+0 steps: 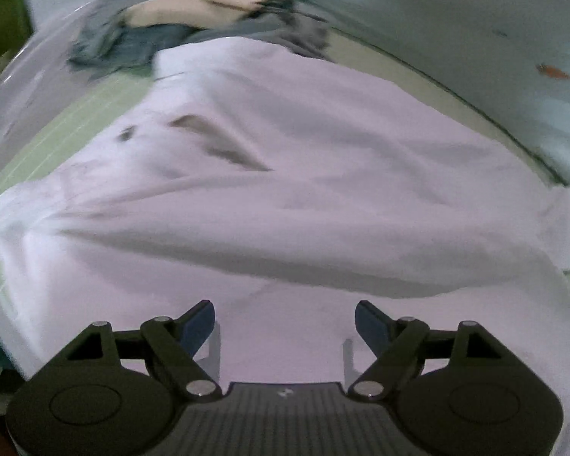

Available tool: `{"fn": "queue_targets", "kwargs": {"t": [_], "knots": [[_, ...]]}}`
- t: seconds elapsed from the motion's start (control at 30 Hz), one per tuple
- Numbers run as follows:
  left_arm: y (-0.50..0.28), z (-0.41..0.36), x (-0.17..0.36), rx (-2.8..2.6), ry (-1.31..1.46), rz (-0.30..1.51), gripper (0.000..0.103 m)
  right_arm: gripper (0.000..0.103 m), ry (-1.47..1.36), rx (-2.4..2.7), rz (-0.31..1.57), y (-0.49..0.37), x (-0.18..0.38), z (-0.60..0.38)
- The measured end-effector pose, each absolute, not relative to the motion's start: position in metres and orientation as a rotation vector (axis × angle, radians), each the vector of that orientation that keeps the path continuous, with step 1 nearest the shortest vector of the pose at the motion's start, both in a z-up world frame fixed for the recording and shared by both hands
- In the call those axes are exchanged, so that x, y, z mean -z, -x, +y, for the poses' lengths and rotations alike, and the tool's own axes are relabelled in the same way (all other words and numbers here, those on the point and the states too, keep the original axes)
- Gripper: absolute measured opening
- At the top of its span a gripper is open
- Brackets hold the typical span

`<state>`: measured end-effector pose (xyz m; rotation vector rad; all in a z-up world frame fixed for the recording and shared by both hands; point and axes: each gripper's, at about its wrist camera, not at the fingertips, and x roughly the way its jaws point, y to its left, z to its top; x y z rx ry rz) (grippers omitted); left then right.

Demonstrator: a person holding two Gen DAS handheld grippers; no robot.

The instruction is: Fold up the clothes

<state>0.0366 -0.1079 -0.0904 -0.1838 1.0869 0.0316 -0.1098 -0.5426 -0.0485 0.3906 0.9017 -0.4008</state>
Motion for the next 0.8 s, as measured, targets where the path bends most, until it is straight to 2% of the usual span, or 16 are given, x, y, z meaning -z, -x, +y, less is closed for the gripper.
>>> {"fn": "queue_targets", "kwargs": {"t": [0.13, 0.27, 0.47, 0.53, 0.63, 0.8], "knots": [[-0.057, -0.136, 0.093, -0.057, 0.114, 1.112, 0.082, 0.103, -0.404, 0.414, 0.899, 0.084, 0.033, -0.573], [-0.083, -0.15, 0.097, -0.089, 0.132, 1.089, 0.085, 0.103, -0.43, 0.404, 0.799, 0.047, 0.018, -0.605], [-0.114, -0.16, 0.115, -0.198, 0.164, 1.14, 0.087, 0.098, -0.555, 0.488, 0.783, -0.035, 0.049, -0.659], [-0.115, -0.162, 0.117, -0.214, 0.156, 1.141, 0.094, 0.094, -0.57, 0.507, 0.784, -0.053, 0.061, -0.673], [-0.116, -0.157, 0.119, -0.226, 0.181, 1.155, 0.099, 0.087, -0.565, 0.504, 0.782, -0.077, 0.072, -0.694], [-0.118, -0.154, 0.123, -0.271, 0.222, 1.177, 0.103, 0.087, -0.63, 0.497, 0.692, -0.116, 0.08, -0.732]]}}
